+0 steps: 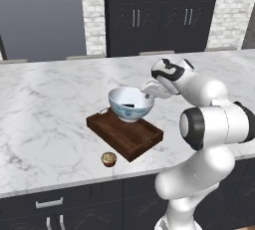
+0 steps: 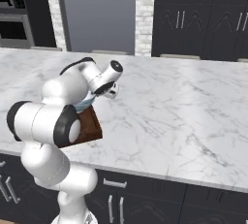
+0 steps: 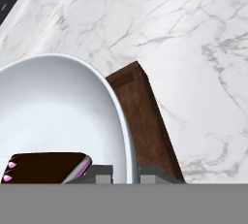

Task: Place the bowl with cake and the cupcake onto the tray.

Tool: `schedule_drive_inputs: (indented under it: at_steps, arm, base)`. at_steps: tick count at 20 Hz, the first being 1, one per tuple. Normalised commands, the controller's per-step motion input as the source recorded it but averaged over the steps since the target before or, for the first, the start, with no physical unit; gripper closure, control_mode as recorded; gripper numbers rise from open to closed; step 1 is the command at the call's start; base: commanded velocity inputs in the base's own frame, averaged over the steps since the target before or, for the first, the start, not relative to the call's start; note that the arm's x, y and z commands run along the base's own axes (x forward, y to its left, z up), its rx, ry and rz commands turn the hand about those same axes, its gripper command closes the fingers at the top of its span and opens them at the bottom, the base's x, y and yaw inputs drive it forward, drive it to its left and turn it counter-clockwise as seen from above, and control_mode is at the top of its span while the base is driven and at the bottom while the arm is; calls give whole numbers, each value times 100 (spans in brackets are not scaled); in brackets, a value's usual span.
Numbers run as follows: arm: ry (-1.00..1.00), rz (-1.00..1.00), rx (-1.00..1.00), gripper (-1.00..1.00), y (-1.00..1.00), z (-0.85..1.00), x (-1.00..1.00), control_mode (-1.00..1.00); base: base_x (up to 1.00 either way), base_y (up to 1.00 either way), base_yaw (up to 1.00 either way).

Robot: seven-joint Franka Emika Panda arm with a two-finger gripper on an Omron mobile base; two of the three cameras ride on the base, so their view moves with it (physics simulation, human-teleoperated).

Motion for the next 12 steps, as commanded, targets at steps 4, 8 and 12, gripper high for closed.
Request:
schedule_drive_inputs:
  at_steps: [4,8,12]
  arm:
    - [0,0,0,100,36,-13,0,-100]
    - [0,0,-1,100,28,-23,0,-100]
    - [0,0,-3,100,16,-32,0,-100]
  base:
    - [0,0,0]
    - [0,0,0]
    - [0,0,0]
